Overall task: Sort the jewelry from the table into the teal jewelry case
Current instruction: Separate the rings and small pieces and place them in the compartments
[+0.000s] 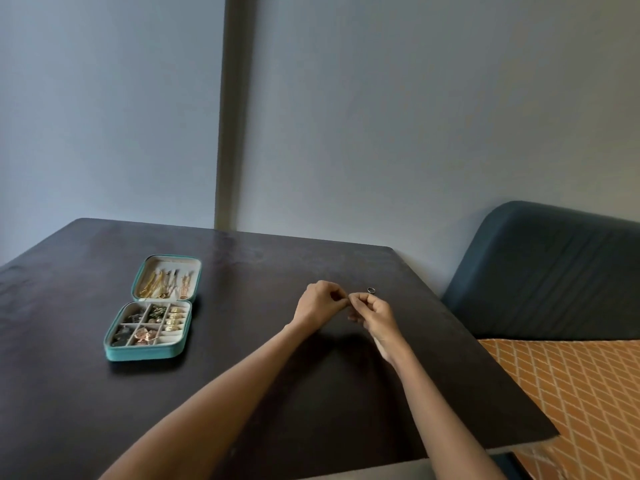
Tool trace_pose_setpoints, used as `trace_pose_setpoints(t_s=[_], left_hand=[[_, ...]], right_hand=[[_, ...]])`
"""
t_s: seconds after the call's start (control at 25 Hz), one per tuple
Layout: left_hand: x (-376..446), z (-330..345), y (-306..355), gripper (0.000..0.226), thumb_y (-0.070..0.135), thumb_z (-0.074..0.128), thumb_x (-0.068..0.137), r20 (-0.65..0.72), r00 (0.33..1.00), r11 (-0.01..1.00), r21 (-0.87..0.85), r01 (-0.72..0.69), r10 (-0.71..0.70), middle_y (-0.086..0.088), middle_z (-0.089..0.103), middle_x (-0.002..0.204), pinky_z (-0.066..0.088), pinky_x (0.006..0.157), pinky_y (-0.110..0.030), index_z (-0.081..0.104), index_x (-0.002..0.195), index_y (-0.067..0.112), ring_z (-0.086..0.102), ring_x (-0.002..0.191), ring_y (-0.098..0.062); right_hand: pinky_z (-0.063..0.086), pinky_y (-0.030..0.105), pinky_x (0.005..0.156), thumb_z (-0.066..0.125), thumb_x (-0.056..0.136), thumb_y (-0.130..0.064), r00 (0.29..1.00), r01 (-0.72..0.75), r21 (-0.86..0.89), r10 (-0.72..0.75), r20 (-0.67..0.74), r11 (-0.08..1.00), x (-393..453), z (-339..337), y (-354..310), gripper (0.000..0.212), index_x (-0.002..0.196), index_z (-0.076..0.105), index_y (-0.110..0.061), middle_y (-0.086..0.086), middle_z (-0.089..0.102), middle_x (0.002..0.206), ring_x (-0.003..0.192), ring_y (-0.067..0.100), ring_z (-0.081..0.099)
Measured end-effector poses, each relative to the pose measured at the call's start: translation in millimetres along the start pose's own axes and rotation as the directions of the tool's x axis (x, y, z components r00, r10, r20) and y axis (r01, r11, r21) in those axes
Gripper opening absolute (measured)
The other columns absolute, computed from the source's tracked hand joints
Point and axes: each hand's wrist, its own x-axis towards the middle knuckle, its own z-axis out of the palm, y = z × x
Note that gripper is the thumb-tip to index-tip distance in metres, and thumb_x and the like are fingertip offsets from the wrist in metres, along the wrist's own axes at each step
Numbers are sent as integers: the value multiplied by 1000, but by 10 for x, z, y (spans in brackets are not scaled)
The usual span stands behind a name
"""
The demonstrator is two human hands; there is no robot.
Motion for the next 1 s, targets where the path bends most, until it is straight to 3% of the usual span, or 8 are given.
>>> trace_pose_setpoints(t_s=[0.12, 0.36, 0.56, 0.68, 0.84, 0.92, 1.0], left_hand=[[-119, -245, -92, 11, 30, 72, 80, -66, 995, 990, -129, 60, -69, 5, 71, 76, 52, 66, -24, 74, 80, 19, 61, 67, -4], [-467, -951, -295, 13, 25, 71, 81, 3, 997, 954, -291, 75, -77, 0, 70, 75, 44, 56, -20, 72, 82, 12, 54, 58, -4], [-710, -1728, -571, 23, 23, 75, 78, 53, 997, 996, 64, -54, 51, 5, 69, 91, 42, 65, -8, 72, 99, 14, 56, 62, 8], [-807, -2190, -781, 34, 23, 76, 76, 35, 999, 961, 278, 11, -22, -1, 65, 114, 47, 80, -24, 67, 108, 22, 58, 81, -9], [-905, -2468, -840, 41, 31, 71, 78, 175, 968, 791, 611, 38, -181, 2, 55, 122, 33, 97, -33, 61, 117, 30, 49, 115, -15], [-918, -2470, -859, 46, 32, 70, 78, 225, 944, 753, 657, 37, -243, 1, 51, 124, 29, 100, -35, 57, 121, 32, 45, 120, -16], [-922, -2429, -902, 50, 31, 71, 77, 251, 931, 727, 686, 23, -266, 1, 48, 125, 27, 100, -34, 54, 124, 34, 42, 123, -16]], right_hand=[[56, 23, 75, 59, 89, -3, 999, 35, 131, -33, -22, 991, -105, 272, -83, 18, 105, 64, -6, 2, 71, 89, 81, 12, 67], [57, 19, 70, 68, 82, -2, 995, 64, 191, -49, -85, 980, -326, 965, -236, 20, 101, 68, 2, 7, 71, 90, 80, 14, 69], [52, 13, 60, 69, 80, 1, 985, 156, 11, -156, 78, 988, -452, 1474, -239, 18, 97, 69, 5, -1, 71, 75, 61, 1, 65], [52, 13, 62, 72, 76, 2, 959, 212, -109, -186, 214, 971, -541, 1897, -200, 14, 90, 73, 0, -11, 70, 66, 58, -1, 63], [49, 15, 74, 76, 75, -8, 910, 359, -281, -267, 317, 890, -576, 2352, -166, 13, 87, 77, -11, 0, 74, 84, 69, -7, 63], [45, 7, 73, 75, 75, -11, 893, 418, -418, -280, 353, 807, -600, 2455, -179, 16, 91, 77, -12, 1, 74, 92, 75, -7, 62], [45, 10, 73, 75, 76, -13, 882, 448, -500, -278, 379, 741, -609, 2481, -183, 17, 93, 77, -13, 2, 74, 95, 83, 2, 64]])
